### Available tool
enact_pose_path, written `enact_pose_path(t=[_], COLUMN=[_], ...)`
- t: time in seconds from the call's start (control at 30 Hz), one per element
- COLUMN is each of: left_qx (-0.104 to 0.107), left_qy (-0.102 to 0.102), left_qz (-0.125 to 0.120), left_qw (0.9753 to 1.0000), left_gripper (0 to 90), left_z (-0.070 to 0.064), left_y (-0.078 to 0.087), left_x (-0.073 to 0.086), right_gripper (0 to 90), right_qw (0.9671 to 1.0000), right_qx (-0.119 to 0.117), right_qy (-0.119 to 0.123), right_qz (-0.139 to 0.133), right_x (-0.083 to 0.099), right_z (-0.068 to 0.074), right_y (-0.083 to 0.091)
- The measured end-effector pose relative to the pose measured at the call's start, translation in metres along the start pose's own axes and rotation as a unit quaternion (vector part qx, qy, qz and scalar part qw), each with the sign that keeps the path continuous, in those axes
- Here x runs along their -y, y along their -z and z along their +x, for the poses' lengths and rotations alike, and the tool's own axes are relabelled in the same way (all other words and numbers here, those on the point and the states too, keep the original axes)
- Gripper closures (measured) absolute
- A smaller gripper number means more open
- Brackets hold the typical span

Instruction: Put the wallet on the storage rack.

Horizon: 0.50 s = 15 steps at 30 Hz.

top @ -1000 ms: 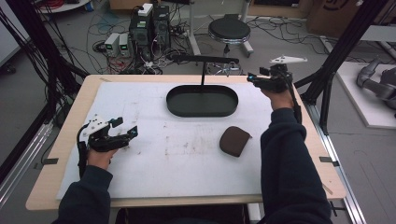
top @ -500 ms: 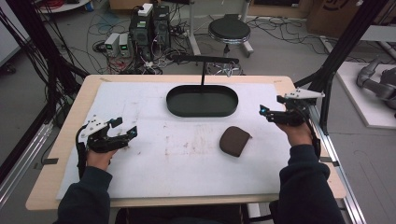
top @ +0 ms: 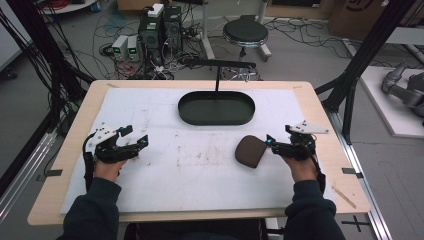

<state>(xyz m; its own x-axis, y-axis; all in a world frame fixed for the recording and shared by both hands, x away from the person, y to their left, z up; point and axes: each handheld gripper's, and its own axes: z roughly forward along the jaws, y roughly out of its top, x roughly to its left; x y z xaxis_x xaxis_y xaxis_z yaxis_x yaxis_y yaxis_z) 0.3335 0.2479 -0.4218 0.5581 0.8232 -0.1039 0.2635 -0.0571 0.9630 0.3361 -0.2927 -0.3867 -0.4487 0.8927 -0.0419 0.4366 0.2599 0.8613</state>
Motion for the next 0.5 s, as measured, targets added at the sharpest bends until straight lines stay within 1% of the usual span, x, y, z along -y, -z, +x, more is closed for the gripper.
enact_pose_path(t=[0.07, 0.2, 0.27, 0.3, 0.37, 0.4, 0.43, 0.47, 0.5], left_qx=[0.0, -0.001, -0.001, -0.002, -0.001, -0.001, -0.002, -0.001, -0.001], left_qy=[0.0, -0.002, -0.004, -0.004, -0.005, -0.005, -0.007, -0.007, -0.007], left_qz=[0.0, 0.0, 0.001, 0.002, 0.002, 0.002, 0.002, 0.002, 0.002], left_qw=[1.0, 1.0, 1.0, 1.0, 1.0, 1.0, 1.0, 1.0, 1.0], left_gripper=[23.4, 23.4, 23.4, 23.4, 23.4, 23.4, 23.4, 23.4, 23.4], left_z=[0.0, -0.001, -0.002, -0.002, -0.003, -0.003, -0.004, -0.004, -0.005], left_y=[0.0, -0.001, -0.001, -0.001, -0.001, -0.001, -0.001, -0.001, -0.001], left_x=[0.0, 0.0, 0.0, 0.0, -0.001, -0.001, -0.001, -0.001, -0.001], right_gripper=[20.7, 20.6, 20.7, 20.7, 20.7, 20.7, 20.7, 20.5, 20.6], right_qw=[0.9999, 0.9981, 0.9963, 0.9946, 0.9929, 0.992, 0.9902, 0.9884, 0.9877], right_qx=[-0.01, -0.031, -0.045, -0.05, -0.059, -0.063, -0.063, -0.056, -0.062], right_qy=[-0.001, 0.027, 0.037, 0.051, 0.062, 0.065, 0.075, 0.083, 0.083], right_qz=[0.008, 0.046, 0.064, 0.075, 0.083, 0.088, 0.099, 0.114, 0.117], right_x=[0.003, 0.006, 0.007, 0.007, 0.008, 0.009, 0.011, 0.013, 0.015], right_z=[0.008, 0.032, 0.042, 0.049, 0.058, 0.061, 0.063, 0.065, 0.064], right_y=[-0.006, -0.027, -0.036, -0.041, -0.044, -0.046, -0.047, -0.049, -0.05])
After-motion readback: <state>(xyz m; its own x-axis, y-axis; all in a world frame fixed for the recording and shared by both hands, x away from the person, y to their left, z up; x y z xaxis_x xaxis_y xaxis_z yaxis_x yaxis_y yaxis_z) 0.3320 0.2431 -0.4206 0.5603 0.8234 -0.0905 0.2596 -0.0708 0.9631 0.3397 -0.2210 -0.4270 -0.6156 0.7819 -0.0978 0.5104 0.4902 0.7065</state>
